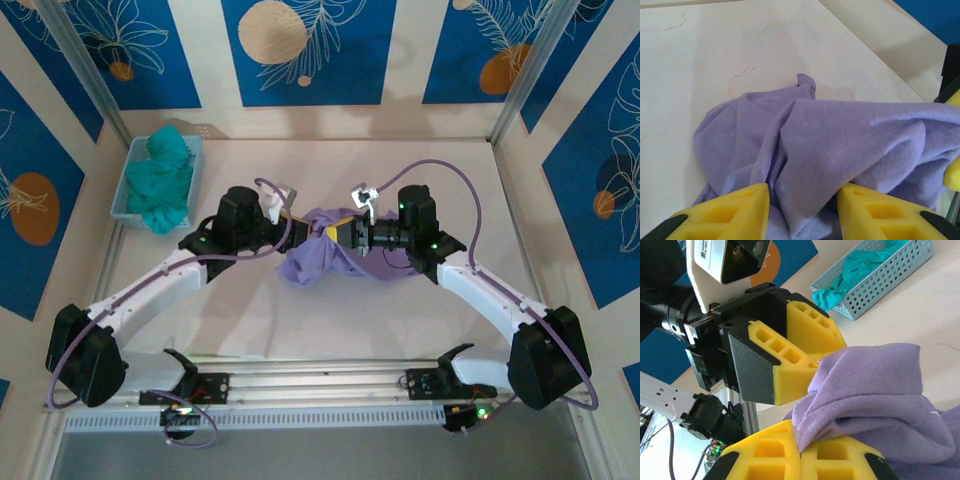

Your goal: Fold the inside-out t-shirt

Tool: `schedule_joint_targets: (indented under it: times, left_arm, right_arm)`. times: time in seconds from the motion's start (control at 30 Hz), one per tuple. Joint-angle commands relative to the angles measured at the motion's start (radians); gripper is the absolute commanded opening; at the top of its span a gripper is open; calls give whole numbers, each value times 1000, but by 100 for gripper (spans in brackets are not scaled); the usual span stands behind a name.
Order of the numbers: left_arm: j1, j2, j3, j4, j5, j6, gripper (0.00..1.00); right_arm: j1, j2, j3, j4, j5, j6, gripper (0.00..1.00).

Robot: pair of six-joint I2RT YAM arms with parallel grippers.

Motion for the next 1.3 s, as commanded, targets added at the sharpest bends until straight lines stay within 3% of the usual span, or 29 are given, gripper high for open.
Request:
schedule_joint_targets:
  times: [0.0,0.2,0.33,0.47,0.63,0.7,0.77,0.83,1.03,1.27]
  left_arm:
    - [-5,30,38,19,53,26,38]
    - [-5,68,67,11,86,22,27]
    - [0,41,73,37,117,-20,0]
    - [23,-50,27,165,280,-199,0]
    - [50,-110,-37,393,492,-479,0]
    - [51,-120,-37,403,519,-512,0]
    - [51,-132,-36,375,514,-505,0]
    - [52,-141,-34,333,497,-476,0]
    - [52,-134,-32,281,458,-444,0]
    - [51,-139,-23,253,408,-420,0]
  right_arm:
    - [-8,-25,-10,0,-12,-21,0]
    - [-12,-36,-11,3,-9,-26,0]
    - [-11,-55,-6,-61,47,-102,0]
    - [29,-107,-2,-193,247,-277,0]
    - [82,-131,12,-226,374,-362,2]
    - [91,-119,27,-232,442,-329,3]
    - [96,-88,74,-301,592,-243,3]
    - [98,-65,124,-403,678,-188,9]
    - [126,-147,131,-508,711,-239,31]
    - [233,-305,60,-487,597,-349,42]
